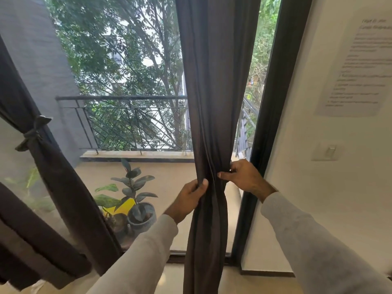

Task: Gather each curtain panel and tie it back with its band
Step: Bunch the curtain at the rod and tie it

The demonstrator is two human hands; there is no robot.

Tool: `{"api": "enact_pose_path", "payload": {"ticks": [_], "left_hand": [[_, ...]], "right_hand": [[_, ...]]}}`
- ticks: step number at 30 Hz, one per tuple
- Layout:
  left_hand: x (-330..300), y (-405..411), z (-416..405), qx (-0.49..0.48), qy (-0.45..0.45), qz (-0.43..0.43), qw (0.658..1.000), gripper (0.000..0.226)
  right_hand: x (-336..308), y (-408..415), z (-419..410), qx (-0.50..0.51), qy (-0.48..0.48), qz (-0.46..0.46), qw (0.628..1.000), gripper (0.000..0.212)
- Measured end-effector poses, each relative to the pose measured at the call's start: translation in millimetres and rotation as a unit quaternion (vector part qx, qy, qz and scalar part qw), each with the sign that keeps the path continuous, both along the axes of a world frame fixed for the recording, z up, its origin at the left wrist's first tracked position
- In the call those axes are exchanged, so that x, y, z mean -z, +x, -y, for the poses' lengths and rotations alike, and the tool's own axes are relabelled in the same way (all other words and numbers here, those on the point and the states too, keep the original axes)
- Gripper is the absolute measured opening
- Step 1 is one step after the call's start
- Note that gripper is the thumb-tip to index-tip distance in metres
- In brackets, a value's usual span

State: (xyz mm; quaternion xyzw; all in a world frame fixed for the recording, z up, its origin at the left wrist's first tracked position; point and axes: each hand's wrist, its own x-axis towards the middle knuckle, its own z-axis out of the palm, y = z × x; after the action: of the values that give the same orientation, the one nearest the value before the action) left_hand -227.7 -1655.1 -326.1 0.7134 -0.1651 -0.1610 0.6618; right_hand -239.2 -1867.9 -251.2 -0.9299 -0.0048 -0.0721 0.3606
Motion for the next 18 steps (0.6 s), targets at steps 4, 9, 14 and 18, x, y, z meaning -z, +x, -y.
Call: {"api": "enact_pose_path", "payload": {"ticks": [4, 9, 14, 18], "left_hand": [[-7.3, 9.2, -17.5, -0.019, 0.009, -0.028, 0.999, 0.036], [-14.3, 24.6, -19.1, -0.124, 0.129, 0.049, 0.983, 0.030], [-19.6, 21.8, -8.1, -0.205, 0.209, 0.066, 0.954, 0.035], [-22.8, 19.8, -2.4, -0.211, 0.228, 0.064, 0.948, 0.030]], "right_hand": [[-1.1, 7.0, -2.1, -0.019, -0.003, 0.004, 1.000, 0.039], [4.9, 4.5, -3.4, 0.003, -0.003, 0.037, 0.999, 0.036], [-3.5, -30.7, -13.4, -0.045, -0.267, 0.141, 0.952, 0.016], [-25.9, -45.9, -27.1, -0.223, -0.419, 0.202, 0.857, 0.010]]}}
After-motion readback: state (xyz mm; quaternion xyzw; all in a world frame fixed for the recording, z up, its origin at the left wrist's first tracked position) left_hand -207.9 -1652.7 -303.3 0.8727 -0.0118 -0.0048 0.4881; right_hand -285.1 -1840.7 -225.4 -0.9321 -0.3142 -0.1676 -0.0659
